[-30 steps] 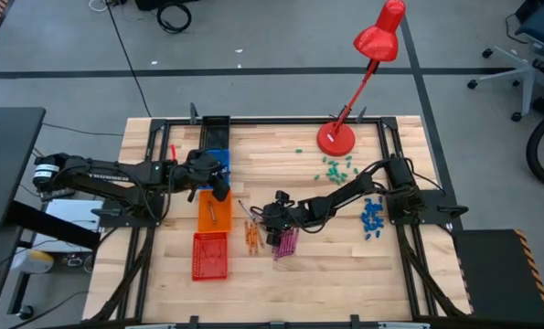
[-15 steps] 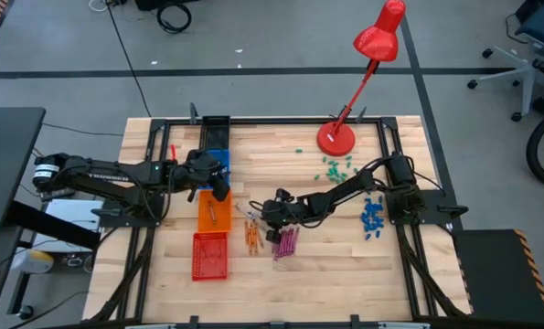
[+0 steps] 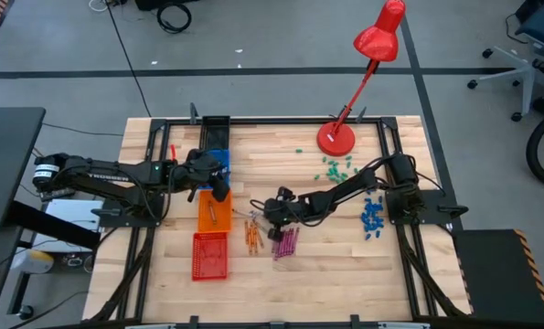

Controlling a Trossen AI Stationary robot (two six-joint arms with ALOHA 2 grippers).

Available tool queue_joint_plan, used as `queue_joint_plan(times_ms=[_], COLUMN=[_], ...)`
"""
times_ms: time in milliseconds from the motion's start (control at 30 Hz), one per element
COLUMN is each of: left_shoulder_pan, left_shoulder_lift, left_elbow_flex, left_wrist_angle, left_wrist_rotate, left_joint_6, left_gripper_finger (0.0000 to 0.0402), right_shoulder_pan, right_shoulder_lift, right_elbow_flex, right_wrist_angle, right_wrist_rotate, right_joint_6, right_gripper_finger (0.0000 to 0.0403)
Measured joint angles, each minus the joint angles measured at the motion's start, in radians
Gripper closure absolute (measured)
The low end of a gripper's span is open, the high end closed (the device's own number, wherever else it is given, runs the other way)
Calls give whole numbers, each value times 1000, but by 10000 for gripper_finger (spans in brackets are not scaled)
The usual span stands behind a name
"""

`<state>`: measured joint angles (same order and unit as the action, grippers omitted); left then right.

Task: Sort crayons
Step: Put the black crayon into the blue bin

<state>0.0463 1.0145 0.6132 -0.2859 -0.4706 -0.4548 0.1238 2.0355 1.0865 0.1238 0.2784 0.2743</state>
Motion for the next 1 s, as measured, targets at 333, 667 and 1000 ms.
queue_joint_plan(times_ms=[333,667,1000], left_shoulder_pan=[-55,-63,-85], left_shoulder_lift=[0,0,0], left_elbow_flex=[-56,-145,-232], left_wrist_angle=[177,468,724], left_wrist_rotate=[-1,1,1], left_joint_6=[121,253,343], left_gripper_finger=[253,253,253], right_shoulder_pan=[14,43,116], right_shoulder_lift=[-42,-84,-143], right_elbow_flex=[-2,0,1], right_wrist_angle=[-72,-54,-18], right_wrist_rotate=[143,268,491], right_joint_6=[-8,-49,-124], right_gripper_finger=[365,365,364])
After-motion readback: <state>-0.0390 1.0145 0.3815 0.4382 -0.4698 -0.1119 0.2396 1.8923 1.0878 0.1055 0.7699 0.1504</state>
